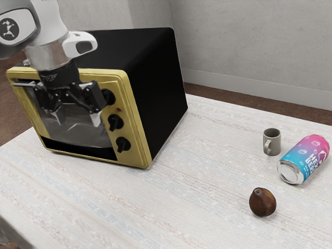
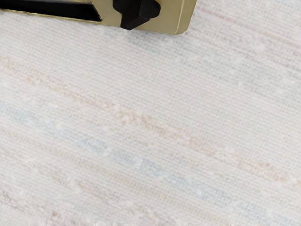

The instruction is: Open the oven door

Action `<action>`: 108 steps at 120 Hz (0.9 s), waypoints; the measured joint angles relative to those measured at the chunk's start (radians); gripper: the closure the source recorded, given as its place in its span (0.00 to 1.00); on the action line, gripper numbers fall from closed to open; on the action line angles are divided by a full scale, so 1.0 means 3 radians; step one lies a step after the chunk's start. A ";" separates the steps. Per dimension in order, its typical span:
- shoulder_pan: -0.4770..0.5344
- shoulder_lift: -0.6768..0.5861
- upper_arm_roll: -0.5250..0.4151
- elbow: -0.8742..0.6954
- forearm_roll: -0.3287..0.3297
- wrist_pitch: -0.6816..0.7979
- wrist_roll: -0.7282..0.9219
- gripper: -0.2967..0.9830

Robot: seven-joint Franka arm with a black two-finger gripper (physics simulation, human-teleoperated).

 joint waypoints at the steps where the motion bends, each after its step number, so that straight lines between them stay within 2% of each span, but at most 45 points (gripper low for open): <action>1: 0.0004 -0.0004 0.0002 0.0000 0.0004 -0.0014 -0.0031 0.23; 16: 0.0024 -0.0098 0.0024 -0.0014 0.0042 -0.0156 -0.0449 0.23; 30: 0.0319 -0.0610 0.0024 -0.0345 0.0138 0.0021 -0.0765 0.23; 36: 0.0705 -0.0705 -0.0017 -0.0773 0.0082 0.0418 -0.0882 0.23; 44: 0.0946 -0.0813 -0.0044 -0.1050 0.0022 0.1000 -0.1024 0.23; 57: 0.1212 -0.0846 -0.0053 -0.1120 -0.0253 0.1773 -0.1335 0.23; 70: 0.1346 -0.0672 -0.0047 -0.1058 -0.0391 0.2339 -0.1658 0.23; 80: 0.1362 -0.0542 0.0000 -0.1048 -0.0439 0.2649 -0.1904 0.23; 85: 0.1075 -0.0524 0.0292 -0.1055 -0.0445 0.2772 -0.2022 0.23; 90: 0.0970 -0.0513 0.0444 -0.1066 -0.0454 0.2873 -0.2135 0.23; 108: 0.1018 -0.0484 0.0567 -0.1179 -0.0474 0.3110 -0.2569 0.23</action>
